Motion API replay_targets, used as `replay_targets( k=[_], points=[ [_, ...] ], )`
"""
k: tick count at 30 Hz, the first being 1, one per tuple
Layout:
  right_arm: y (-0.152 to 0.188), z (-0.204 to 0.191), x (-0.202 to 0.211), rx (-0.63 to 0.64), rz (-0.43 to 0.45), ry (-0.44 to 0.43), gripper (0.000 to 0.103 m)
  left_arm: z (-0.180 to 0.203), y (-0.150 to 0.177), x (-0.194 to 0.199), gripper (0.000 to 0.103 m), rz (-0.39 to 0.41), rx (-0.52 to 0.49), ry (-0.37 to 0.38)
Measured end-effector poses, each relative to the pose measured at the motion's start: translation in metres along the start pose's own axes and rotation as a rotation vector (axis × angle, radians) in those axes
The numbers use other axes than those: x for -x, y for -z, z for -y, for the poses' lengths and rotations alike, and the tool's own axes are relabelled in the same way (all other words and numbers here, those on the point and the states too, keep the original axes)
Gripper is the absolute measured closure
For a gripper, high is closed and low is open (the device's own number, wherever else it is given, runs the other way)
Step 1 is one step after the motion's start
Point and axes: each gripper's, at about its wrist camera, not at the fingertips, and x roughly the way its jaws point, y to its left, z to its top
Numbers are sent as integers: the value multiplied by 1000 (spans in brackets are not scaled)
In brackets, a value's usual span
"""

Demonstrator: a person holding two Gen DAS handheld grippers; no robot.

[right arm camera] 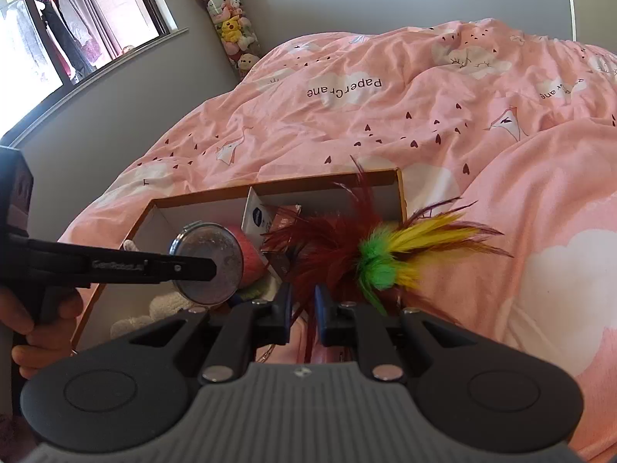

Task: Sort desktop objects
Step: 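Lower the pompom ball and silver tin into the box and open both tools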

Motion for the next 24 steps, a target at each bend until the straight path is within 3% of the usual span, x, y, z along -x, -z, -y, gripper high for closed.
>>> replay_targets(
  k=[7, 18, 24],
  points=[
    [3, -4, -2, 20, -7, -21, 86, -12, -6, -24, 88, 3, 130, -44],
    [8, 3, -12, -14, -25, -32, 84, -11, -9, -53, 87, -29, 122, -108],
    [12, 2, -18, -5, -41, 0, 82, -6, -10, -43, 80, -5, 79, -120]
  ],
)
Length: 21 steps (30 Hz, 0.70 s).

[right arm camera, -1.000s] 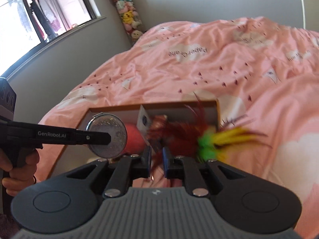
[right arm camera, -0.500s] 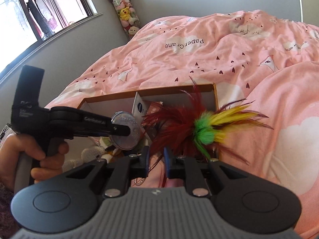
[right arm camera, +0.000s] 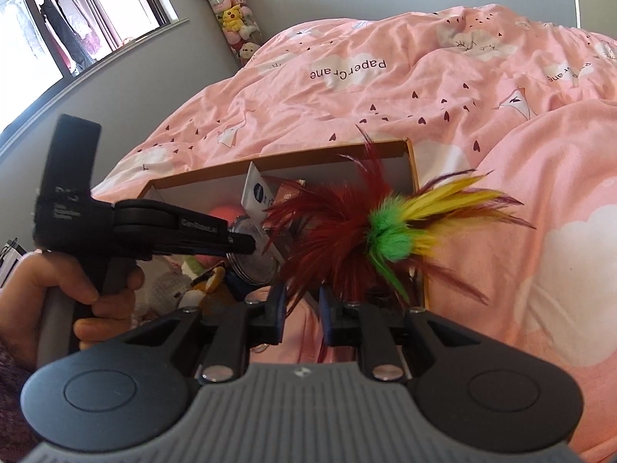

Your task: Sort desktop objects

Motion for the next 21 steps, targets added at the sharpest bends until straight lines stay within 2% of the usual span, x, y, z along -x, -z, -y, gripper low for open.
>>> replay_targets(
  k=[2, 10, 13, 16, 21],
  points=[
    [1, 0, 0, 1, -2, 6, 78, 0, 0, 6, 78, 12, -7, 5],
    [2, -8, 11, 24, 18, 28, 76, 5, 11, 44, 71, 76, -43, 13],
    [3, -15, 18, 41, 39, 39, 70, 10, 20, 66, 65, 127, -81, 19],
    [4, -25, 26, 56, 66, 55, 68, 18, 31, 90, 50, 196, -122, 15],
    [14, -46, 42, 94, 152, 111, 59, 30, 52, 121, 44, 302, -178, -24]
  ],
)
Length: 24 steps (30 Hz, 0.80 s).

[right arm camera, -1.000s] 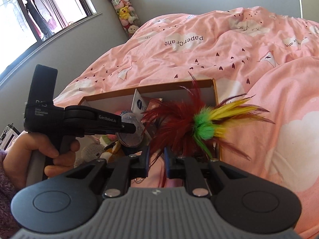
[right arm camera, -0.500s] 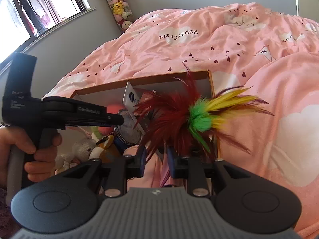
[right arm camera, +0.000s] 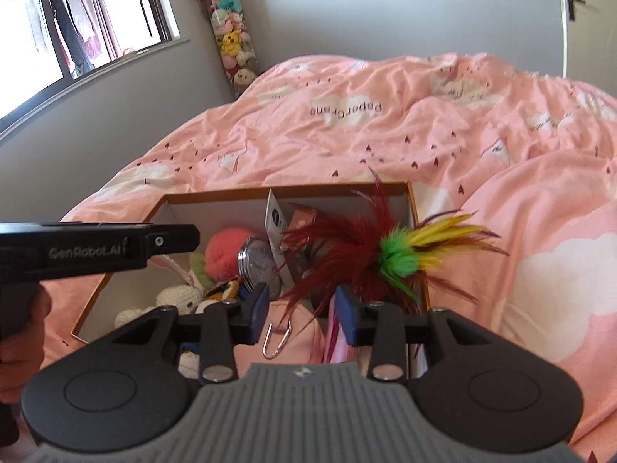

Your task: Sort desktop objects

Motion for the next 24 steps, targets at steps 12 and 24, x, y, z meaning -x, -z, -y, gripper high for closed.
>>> replay_targets(
  k=[12, 24],
  points=[
    [14, -14, 22, 82, 81, 58, 41, 17, 33, 30, 27, 85, -53, -128],
    [40, -9, 11, 118, 32, 84, 32, 19, 59, 16, 18, 23, -60, -236]
  ],
)
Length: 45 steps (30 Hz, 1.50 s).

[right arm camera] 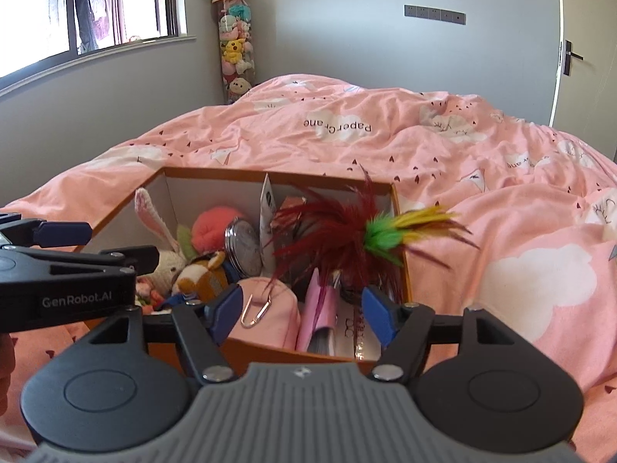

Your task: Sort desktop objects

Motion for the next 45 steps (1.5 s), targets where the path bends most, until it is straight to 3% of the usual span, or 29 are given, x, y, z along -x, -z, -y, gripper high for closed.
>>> replay_targets(
  k=[9, 21, 26, 45],
  points=[
    [8, -1, -9, -6, -14, -4, 30, -2, 15, -12, 18, -50, 17, -16],
    [15, 6, -17, -84, -31, -17, 25, -5, 22, -19, 16, -58, 55, -9],
    [16, 4, -20, -80, -31, -11, 23, -11, 24, -24, 6, -72, 98, -10],
    [16, 5, -21, -80, -31, -10, 22, -11, 25, -26, 2, -74, 100, -8]
  ],
)
